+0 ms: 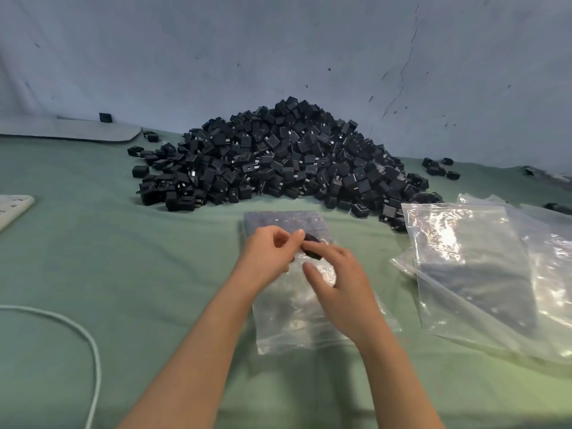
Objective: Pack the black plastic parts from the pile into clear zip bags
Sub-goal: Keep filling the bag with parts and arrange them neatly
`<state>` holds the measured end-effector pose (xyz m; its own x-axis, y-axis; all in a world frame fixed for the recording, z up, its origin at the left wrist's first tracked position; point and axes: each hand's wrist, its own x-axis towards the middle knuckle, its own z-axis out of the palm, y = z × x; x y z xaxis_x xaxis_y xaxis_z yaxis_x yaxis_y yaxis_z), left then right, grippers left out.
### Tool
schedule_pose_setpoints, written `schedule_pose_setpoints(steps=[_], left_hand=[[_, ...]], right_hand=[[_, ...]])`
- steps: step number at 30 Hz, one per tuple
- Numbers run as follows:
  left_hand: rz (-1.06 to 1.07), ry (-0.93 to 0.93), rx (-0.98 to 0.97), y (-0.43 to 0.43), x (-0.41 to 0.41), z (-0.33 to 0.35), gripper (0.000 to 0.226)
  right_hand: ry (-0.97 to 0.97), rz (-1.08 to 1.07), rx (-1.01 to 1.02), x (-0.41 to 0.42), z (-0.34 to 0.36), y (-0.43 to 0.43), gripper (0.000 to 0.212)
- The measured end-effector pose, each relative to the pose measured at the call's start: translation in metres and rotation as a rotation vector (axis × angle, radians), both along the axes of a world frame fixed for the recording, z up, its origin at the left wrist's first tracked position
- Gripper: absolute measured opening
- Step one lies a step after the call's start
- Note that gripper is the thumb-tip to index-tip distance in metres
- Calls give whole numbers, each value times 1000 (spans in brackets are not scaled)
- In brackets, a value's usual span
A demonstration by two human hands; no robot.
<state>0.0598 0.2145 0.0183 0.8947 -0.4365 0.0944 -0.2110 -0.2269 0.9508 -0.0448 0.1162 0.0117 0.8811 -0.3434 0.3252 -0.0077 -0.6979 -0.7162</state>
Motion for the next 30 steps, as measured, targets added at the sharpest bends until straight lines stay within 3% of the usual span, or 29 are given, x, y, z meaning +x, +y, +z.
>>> schedule_pose_setpoints(steps=[3, 5, 7, 9, 11, 15, 18, 23, 28, 30], left_hand=[[-245, -223, 244, 9, -21, -5, 20], [-457, -271, 497, 12, -35, -14, 39], [-529, -384, 715, 9, -44, -21, 46], [-495, -439, 722, 7, -47, -19, 29], [-454, -378, 636, 7, -45, -17, 10], [-335, -313, 523, 10, -36, -11, 19], [-301, -267, 442, 11, -33, -4, 27], [-382, -411, 476, 12, -41, 11, 23], [-513, -483, 600, 13, -52, 22, 31], [-497, -428, 611, 16, -45, 25, 39]], right_hand=[[-126, -100, 327, -19, 9, -11, 29], [-133, -88, 527, -30, 15, -12, 28], [-98, -47, 570, -38, 18, -11, 26], [-56, -12, 529, -44, 21, -7, 22], [-12, 20, 466, -51, 25, -4, 20], [160, 113, 265, -64, 32, -2, 21], [303, 51, -43, -60, 26, -2, 18], [351, -38, -379, -28, -1, 9, 34], [507, -8, -369, 12, -27, 5, 32], [467, -27, -398, 24, -35, 0, 35]])
